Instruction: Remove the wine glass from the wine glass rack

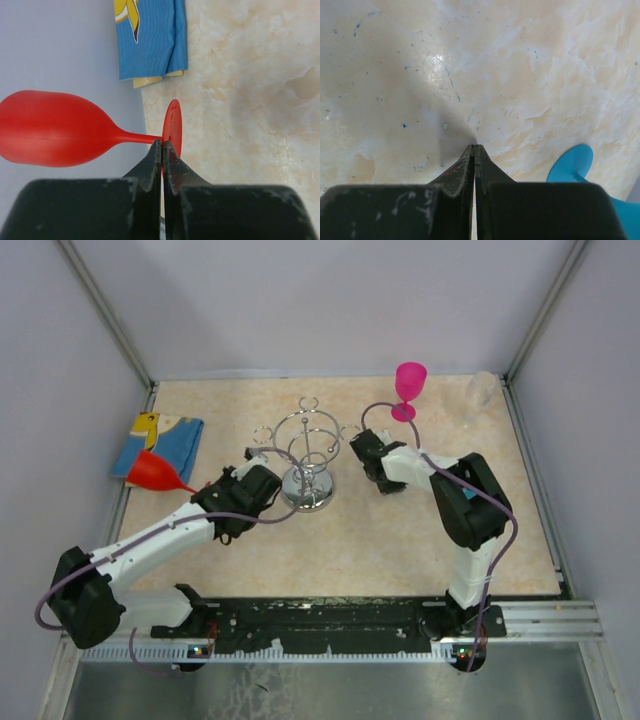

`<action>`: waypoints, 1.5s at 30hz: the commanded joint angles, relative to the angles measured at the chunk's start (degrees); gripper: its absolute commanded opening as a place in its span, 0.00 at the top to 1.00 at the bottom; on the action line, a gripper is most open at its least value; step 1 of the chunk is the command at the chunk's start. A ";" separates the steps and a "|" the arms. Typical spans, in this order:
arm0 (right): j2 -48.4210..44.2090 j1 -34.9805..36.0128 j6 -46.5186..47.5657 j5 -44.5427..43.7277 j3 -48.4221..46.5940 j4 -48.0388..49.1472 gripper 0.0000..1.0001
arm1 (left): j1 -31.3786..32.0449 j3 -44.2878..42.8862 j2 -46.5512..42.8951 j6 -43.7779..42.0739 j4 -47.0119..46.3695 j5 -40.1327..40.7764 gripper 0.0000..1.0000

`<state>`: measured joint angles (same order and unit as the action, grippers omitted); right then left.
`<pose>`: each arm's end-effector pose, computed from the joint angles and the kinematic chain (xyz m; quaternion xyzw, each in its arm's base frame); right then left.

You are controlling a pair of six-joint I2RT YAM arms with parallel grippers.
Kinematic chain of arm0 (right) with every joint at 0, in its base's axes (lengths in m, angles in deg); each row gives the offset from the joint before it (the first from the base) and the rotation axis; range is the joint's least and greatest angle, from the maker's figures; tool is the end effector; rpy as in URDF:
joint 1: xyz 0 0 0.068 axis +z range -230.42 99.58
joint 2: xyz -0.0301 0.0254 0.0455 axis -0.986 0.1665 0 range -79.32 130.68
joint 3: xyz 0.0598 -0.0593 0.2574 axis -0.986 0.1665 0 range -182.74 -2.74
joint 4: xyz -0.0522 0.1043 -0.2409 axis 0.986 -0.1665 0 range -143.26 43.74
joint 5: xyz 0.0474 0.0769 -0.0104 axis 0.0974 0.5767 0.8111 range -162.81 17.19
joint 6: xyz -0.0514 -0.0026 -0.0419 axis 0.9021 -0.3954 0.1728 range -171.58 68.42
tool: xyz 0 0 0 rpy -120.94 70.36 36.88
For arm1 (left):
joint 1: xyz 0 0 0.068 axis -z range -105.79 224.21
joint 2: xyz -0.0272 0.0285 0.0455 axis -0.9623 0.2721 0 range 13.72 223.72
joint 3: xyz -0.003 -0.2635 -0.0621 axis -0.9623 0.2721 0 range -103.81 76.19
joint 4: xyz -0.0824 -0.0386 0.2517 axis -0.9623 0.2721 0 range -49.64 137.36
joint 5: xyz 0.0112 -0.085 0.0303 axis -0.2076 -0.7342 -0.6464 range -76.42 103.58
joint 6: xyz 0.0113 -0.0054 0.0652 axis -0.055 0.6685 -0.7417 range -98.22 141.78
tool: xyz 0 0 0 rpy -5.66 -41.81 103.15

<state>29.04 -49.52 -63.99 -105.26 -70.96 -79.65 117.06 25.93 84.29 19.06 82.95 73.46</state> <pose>0.3296 0.1643 0.1322 -0.1131 0.9444 -0.2063 0.2299 0.2035 -0.1267 0.2399 0.2184 0.8220 0.3861 0.3571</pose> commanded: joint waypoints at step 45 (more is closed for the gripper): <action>-5.74 -3.47 -0.61 6.35 4.82 5.28 1.00 | 22.93 1.57 20.90 -3.55 -7.03 19.94 1.00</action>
<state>25.69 -52.49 -64.10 -100.80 -67.36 -74.51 139.62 33.80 100.53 1.79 63.89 91.86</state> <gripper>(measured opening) 0.006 0.007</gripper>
